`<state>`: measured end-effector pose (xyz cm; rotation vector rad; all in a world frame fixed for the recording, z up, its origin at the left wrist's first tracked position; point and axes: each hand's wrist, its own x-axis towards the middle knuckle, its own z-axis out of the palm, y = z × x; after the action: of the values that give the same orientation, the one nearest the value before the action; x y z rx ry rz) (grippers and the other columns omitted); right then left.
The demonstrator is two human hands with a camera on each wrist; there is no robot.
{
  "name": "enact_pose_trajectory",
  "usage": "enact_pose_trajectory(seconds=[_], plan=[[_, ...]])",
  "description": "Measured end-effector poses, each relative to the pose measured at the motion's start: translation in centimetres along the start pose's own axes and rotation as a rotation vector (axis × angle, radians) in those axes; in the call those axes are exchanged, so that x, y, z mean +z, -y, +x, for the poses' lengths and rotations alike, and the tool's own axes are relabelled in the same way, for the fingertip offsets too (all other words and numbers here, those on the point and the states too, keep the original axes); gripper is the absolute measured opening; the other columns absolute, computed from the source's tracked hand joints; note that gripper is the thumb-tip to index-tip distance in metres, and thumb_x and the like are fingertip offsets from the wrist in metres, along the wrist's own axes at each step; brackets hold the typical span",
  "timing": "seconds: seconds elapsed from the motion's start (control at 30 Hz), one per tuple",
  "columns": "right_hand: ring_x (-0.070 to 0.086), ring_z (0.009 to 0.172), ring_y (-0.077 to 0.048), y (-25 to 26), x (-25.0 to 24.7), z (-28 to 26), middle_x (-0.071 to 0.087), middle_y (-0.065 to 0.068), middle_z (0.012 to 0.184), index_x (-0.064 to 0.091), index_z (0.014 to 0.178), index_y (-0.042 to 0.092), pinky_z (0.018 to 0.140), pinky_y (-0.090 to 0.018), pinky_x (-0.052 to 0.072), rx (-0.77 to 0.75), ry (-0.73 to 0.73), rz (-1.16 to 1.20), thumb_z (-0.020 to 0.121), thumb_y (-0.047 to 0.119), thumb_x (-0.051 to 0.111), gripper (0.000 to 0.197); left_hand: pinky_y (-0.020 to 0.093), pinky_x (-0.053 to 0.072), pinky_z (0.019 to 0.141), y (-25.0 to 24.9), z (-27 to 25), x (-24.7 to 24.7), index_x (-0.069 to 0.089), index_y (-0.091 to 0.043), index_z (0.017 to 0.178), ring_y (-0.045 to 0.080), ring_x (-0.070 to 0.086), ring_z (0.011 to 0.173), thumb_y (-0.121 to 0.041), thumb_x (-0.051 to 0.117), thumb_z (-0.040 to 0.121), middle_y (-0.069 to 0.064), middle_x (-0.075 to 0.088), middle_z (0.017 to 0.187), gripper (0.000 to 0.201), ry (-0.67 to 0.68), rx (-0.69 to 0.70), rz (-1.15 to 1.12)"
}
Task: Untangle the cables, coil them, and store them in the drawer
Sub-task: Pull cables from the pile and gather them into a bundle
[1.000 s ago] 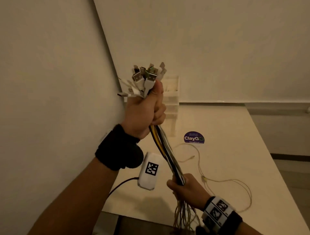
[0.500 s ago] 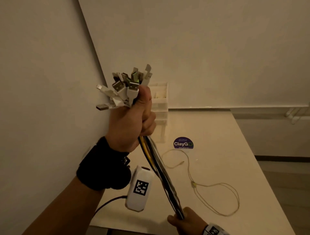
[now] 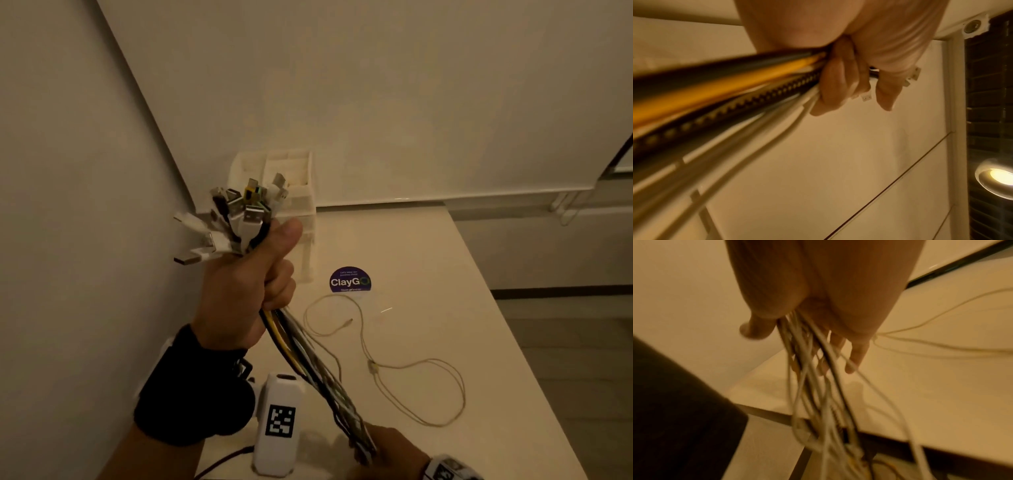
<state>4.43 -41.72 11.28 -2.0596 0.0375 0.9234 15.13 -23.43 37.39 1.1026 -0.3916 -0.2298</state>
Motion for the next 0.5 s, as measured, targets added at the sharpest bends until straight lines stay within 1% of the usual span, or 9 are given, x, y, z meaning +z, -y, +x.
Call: enact_pose_trajectory(seconds=[0.03,0.07,0.13,0.2,0.27,0.3,0.37,0.43,0.5], plan=[[0.053,0.116,-0.005,-0.7,-1.0,-0.4,0.057,0.013,0.126,0.052,0.125,0.039,0.105,-0.026,0.040,-0.012,0.028,-0.053,0.080,0.055,0.066,0.050,0.016,0.014,0.035,0.4,0.2,0.0,0.023,-0.018,0.062,0.004,0.019,0.030,-0.029,0.079,0.070,-0.006,0.017,0.044,0.057,-0.025,-0.005,-0.003],[0.049,0.120,-0.008,-1.2,-2.4,-0.7,0.049,0.011,0.136,0.040,0.138,0.036,0.105,-0.025,0.038,0.003,0.069,-0.089,0.079,0.053,0.070,0.068,0.016,0.014,0.035,0.7,0.4,0.0,0.019,-0.018,0.065,0.004,0.018,0.030,-0.026,0.073,0.072,-0.006,0.016,0.045,0.055,-0.045,-0.005,-0.003],[0.051,0.113,-0.010,-2.3,-5.6,-1.1,0.046,0.009,0.138,0.031,0.143,0.036,0.097,-0.023,0.042,0.068,0.156,-0.166,0.076,0.043,0.077,0.082,0.016,0.015,0.034,1.2,0.6,0.1,0.016,-0.016,0.069,0.004,0.018,0.030,-0.022,0.067,0.072,-0.004,0.013,0.046,0.051,-0.055,-0.005,-0.007],[0.055,0.107,-0.011,-3.1,-8.5,-0.6,0.057,0.006,0.129,0.044,0.136,0.031,0.092,-0.023,0.043,0.139,0.156,-0.350,0.081,0.034,0.074,0.063,0.015,0.018,0.034,1.7,0.6,-0.1,0.020,-0.017,0.068,0.004,0.019,0.030,-0.020,0.065,0.071,-0.005,0.014,0.046,0.044,-0.063,-0.028,-0.039],[0.058,0.111,-0.016,-3.0,-10.7,1.1,0.064,0.003,0.122,0.057,0.125,0.025,0.092,-0.026,0.043,0.169,-0.030,-0.522,0.089,0.026,0.061,0.037,0.016,0.019,0.034,2.3,0.8,-0.1,0.028,-0.018,0.063,0.004,0.019,0.030,-0.021,0.064,0.070,-0.007,0.018,0.044,0.037,-0.076,-0.053,-0.058],[0.059,0.110,-0.019,-2.9,-11.6,2.4,0.064,0.001,0.122,0.059,0.121,0.025,0.092,-0.028,0.045,0.161,-0.133,-0.540,0.091,0.023,0.055,0.031,0.016,0.018,0.034,2.6,1.0,0.1,0.028,-0.017,0.061,0.005,0.018,0.030,-0.023,0.065,0.071,-0.006,0.018,0.044,0.038,-0.090,-0.061,-0.043],[0.060,0.107,-0.022,-2.1,-13.0,5.4,0.061,-0.003,0.122,0.059,0.118,0.026,0.092,-0.033,0.049,0.121,-0.264,-0.507,0.093,0.021,0.049,0.027,0.016,0.017,0.035,3.0,1.8,0.5,0.024,-0.017,0.058,0.006,0.016,0.031,-0.028,0.065,0.074,-0.004,0.016,0.044,0.046,-0.116,-0.078,0.010],[0.057,0.109,-0.022,-0.5,-14.0,8.4,0.058,-0.003,0.124,0.057,0.119,0.026,0.093,-0.036,0.048,0.069,-0.307,-0.499,0.094,0.021,0.046,0.028,0.017,0.015,0.036,3.7,3.0,0.9,0.020,-0.016,0.057,0.008,0.015,0.031,-0.029,0.066,0.078,-0.001,0.013,0.046,0.052,-0.143,-0.096,0.055],[0.052,0.117,-0.023,1.3,-13.9,11.3,0.053,-0.003,0.129,0.054,0.126,0.024,0.097,-0.036,0.045,-0.001,-0.313,-0.535,0.095,0.018,0.045,0.033,0.018,0.013,0.037,4.3,3.8,1.2,0.023,-0.017,0.054,0.008,0.015,0.031,-0.029,0.067,0.082,-0.001,0.014,0.045,0.053,-0.199,-0.108,0.086]])
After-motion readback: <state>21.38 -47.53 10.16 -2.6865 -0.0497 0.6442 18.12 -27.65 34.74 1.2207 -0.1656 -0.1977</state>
